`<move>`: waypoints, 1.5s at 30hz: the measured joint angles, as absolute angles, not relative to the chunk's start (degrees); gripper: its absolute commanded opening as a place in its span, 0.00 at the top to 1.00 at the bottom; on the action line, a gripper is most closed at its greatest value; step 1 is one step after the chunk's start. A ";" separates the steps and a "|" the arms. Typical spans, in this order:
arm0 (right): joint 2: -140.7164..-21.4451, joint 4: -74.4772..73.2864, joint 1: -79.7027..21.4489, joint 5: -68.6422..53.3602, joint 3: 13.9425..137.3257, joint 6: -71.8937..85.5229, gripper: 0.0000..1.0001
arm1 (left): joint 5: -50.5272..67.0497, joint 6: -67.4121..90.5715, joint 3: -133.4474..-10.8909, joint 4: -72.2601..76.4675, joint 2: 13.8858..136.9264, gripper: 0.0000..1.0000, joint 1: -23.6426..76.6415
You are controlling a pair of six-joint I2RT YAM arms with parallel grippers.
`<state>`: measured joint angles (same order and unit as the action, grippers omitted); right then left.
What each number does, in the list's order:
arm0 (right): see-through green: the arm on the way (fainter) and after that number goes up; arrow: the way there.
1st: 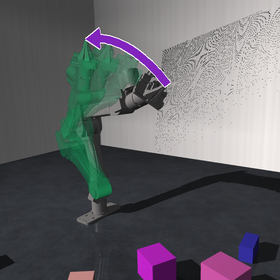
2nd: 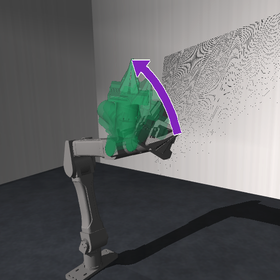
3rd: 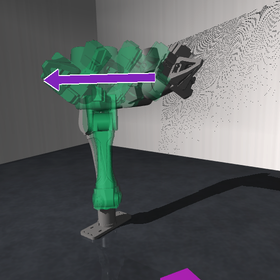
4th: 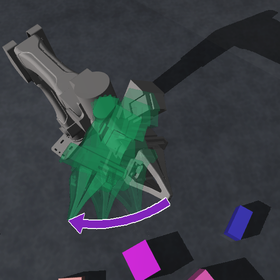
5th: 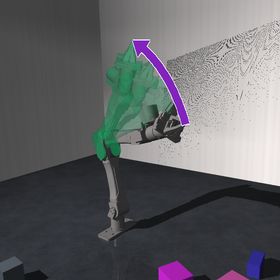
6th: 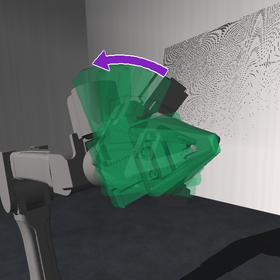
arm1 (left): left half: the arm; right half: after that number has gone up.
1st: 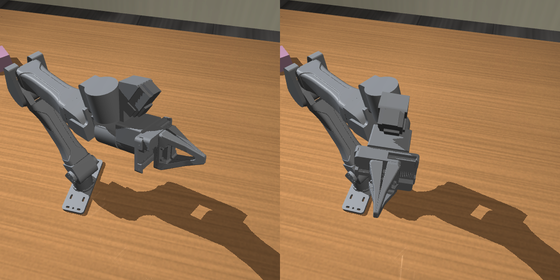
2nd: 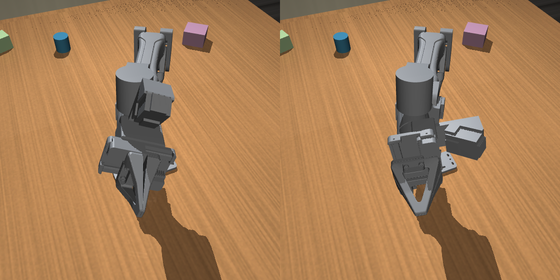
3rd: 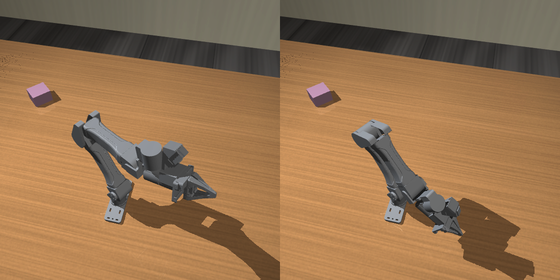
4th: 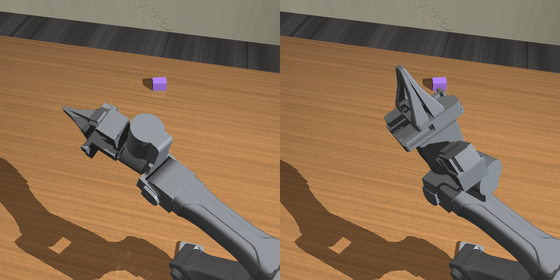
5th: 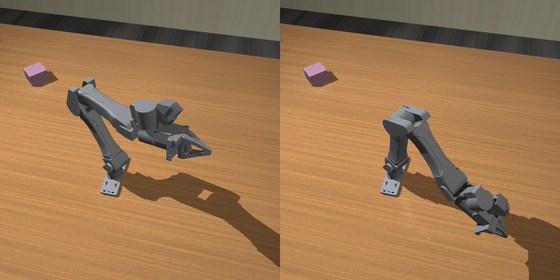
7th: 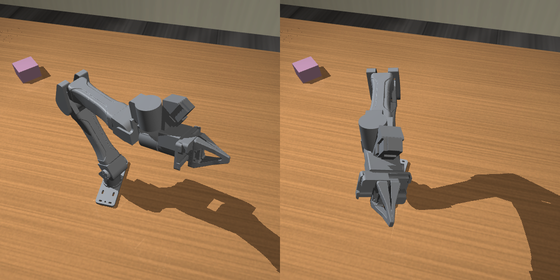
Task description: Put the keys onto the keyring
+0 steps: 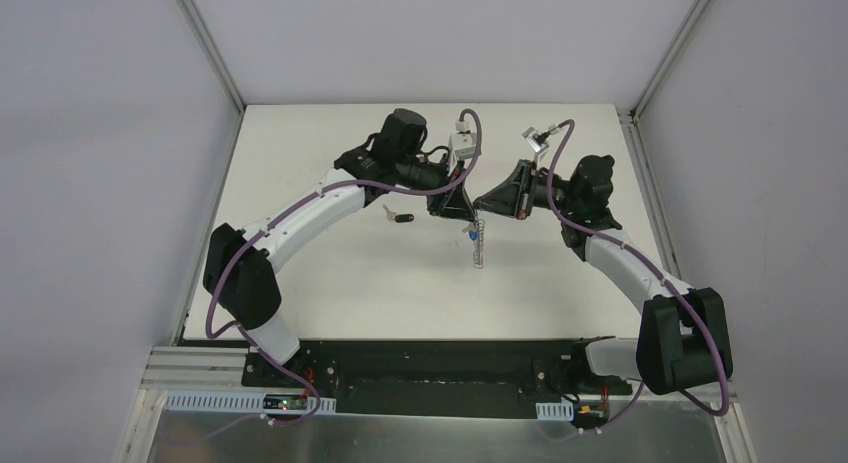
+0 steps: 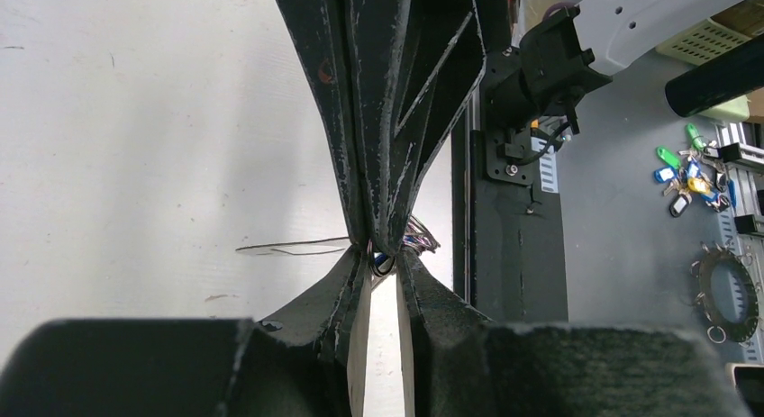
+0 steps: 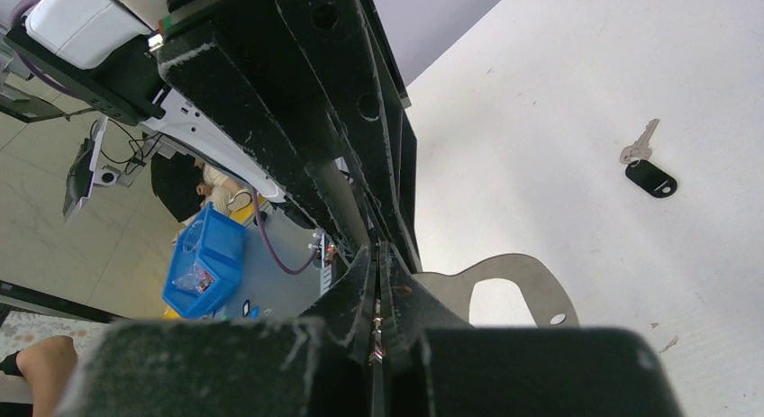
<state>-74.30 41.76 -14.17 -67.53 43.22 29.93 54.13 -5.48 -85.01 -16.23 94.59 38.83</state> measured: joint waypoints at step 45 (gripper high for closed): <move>-74.28 41.08 -14.22 -69.67 42.89 28.45 1.00 | 56.99 -16.10 -82.39 -18.76 95.57 0.48 38.70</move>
